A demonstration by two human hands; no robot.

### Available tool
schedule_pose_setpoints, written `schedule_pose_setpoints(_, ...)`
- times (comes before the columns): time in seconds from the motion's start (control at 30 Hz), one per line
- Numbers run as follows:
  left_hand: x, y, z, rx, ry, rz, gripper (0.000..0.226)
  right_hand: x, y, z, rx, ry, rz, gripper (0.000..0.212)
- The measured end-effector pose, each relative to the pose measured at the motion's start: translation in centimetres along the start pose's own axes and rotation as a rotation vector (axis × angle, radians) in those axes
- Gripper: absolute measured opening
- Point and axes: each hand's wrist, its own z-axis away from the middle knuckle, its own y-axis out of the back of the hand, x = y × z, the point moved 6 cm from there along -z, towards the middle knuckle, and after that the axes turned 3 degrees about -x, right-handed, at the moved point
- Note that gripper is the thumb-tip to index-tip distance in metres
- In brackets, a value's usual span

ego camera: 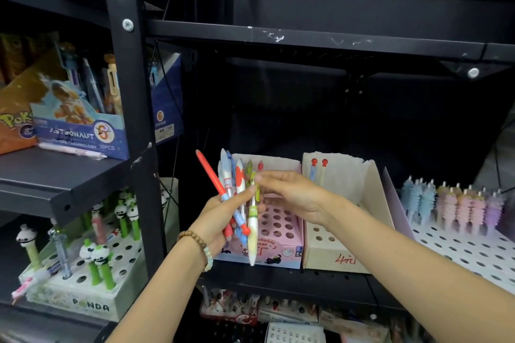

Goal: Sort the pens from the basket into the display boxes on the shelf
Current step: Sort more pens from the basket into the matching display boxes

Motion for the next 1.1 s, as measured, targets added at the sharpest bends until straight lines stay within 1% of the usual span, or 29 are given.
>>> schedule_pose_setpoints(0.07,0.0,1.4,-0.3,0.094,-0.011,-0.012,0.035,-0.5,0.5,-0.4,0.02,0.036,-0.169,0.016)
schedule_pose_setpoints(0.1,-0.1,2.3,-0.6,0.151,-0.016,0.012,0.027,-0.8,1.1,-0.7,0.07,0.059,-0.29,0.014)
schedule_pose_setpoints(0.13,-0.3,3.2,-0.7,0.204,-0.017,0.041,0.021,-1.2,2.0,-0.9,0.157,0.097,-0.386,0.015)
schedule_pose_setpoints(0.17,-0.5,4.0,-0.8,0.244,-0.009,0.045,0.02,-1.4,3.2,-1.1,0.266,0.154,-0.423,0.017)
schedule_pose_setpoints(0.23,-0.9,5.0,-0.8,0.289,0.005,-0.008,0.025,-2.0,4.9,-1.5,0.453,0.278,-0.314,0.02)
schedule_pose_setpoints(0.3,-1.1,5.1,-0.7,0.287,0.001,-0.024,0.029,-2.2,5.1,-2.0,0.513,0.348,-0.191,0.021)
schedule_pose_setpoints(0.4,-1.3,5.0,-0.9,0.26,-0.025,0.011,0.021,-1.5,4.2,-3.4,0.51,0.352,-0.101,0.025)
schedule_pose_setpoints(0.5,-1.0,4.6,-0.9,0.217,-0.048,0.097,0.016,-1.0,3.6,-4.3,0.505,0.365,-0.02,0.025)
schedule_pose_setpoints(0.57,-0.9,4.6,-0.9,0.209,-0.056,0.11,0.017,-1.1,3.3,-4.6,0.519,0.37,0.067,0.019)
schedule_pose_setpoints(0.63,-1.0,4.6,-0.8,0.209,-0.057,0.115,0.017,-1.5,2.8,-4.8,0.486,0.371,0.098,0.015)
schedule_pose_setpoints(0.7,-1.1,4.7,-0.8,0.207,-0.06,0.127,0.017,-2.1,2.3,-4.9,0.465,0.39,0.151,0.015)
schedule_pose_setpoints(0.83,-1.1,4.5,-0.8,0.204,-0.074,0.158,0.017,-2.4,1.9,-4.8,0.492,0.443,0.309,0.015)
schedule_pose_setpoints(1.0,-1.0,4.3,-0.6,0.177,-0.065,0.164,0.012,-0.1,1.3,-4.9,0.464,0.384,0.416,0.018)
schedule_pose_setpoints(1.1,-1.0,4.5,-0.6,0.192,-0.062,0.163,0.015,0.6,1.1,-4.8,0.482,0.385,0.344,0.019)
